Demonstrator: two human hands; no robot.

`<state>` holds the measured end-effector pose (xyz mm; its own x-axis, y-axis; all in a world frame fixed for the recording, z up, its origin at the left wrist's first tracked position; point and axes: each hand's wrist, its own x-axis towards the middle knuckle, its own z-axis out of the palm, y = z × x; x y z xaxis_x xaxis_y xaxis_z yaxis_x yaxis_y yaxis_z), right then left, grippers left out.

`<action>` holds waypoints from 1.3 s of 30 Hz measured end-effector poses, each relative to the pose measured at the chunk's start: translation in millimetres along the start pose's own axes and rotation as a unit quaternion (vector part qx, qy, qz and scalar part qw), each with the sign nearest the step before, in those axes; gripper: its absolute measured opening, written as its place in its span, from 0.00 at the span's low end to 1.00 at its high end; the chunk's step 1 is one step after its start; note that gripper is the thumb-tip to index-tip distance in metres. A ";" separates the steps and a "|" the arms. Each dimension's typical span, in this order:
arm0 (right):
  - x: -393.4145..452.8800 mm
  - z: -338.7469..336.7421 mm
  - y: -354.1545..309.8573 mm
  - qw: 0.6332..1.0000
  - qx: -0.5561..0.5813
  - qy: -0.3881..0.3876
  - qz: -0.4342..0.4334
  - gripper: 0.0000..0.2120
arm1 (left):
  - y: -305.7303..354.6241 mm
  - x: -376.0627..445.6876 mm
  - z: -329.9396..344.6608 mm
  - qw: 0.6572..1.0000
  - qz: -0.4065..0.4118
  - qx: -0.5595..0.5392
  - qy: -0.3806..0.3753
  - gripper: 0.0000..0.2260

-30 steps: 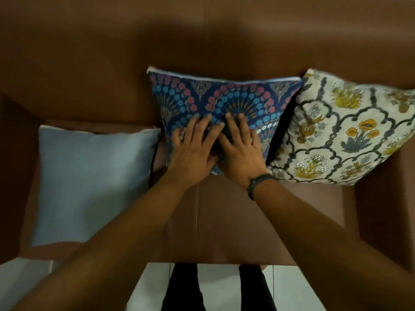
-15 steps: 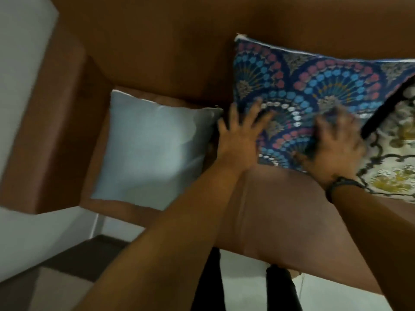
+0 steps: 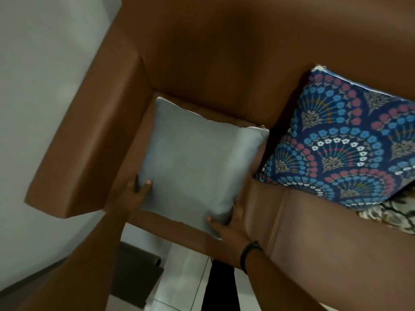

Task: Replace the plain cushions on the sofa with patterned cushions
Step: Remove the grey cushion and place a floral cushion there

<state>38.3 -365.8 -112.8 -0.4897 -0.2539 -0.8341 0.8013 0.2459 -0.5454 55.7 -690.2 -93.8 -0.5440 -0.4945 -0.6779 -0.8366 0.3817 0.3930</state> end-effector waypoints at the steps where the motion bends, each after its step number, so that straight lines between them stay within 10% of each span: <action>1: 2.2 1.5 -4.5 1.000 -0.017 0.017 -0.005 0.53 | -4.6 0.1 1.5 0.999 -0.033 -0.005 -0.007 0.39; 7: -13.1 -4.2 -60.2 0.988 -0.126 0.065 -0.061 0.30 | 19.5 -20.1 -23.3 0.998 -0.020 0.062 -0.004 0.20; 14: -59.8 -6.9 -174.9 0.996 -0.024 0.080 -0.015 0.17 | 125.8 -45.2 -132.4 0.970 0.137 0.115 0.165 0.11; 20: -51.0 -21.5 -262.8 0.996 0.016 0.067 0.052 0.10 | 238.9 -11.3 -173.5 0.956 0.131 0.249 0.088 0.12; 32: 13.3 -73.1 -329.7 0.978 0.109 0.175 -0.045 0.30 | 292.4 55.3 -136.3 0.919 0.367 0.029 0.142 0.32; 34: 14.4 -64.6 -307.6 0.937 -0.021 0.301 -0.176 0.28 | 268.0 48.7 -108.1 0.888 0.412 0.060 0.197 0.34; 36: 11.1 -38.7 -277.7 0.816 -0.223 0.387 -0.368 0.27 | 240.6 36.2 -71.9 0.862 0.433 0.117 0.234 0.37; 39: 26.4 14.5 -247.8 0.680 -0.521 0.276 -0.435 0.41 | 209.8 32.8 -16.7 0.796 0.500 0.259 0.220 0.46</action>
<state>-168.2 -447.0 1.5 -0.9077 -0.4086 0.0953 -0.4130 0.8299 -0.3751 -138.7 -639.4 -23.2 -0.9870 0.0776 0.1409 0.1068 0.9712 0.2128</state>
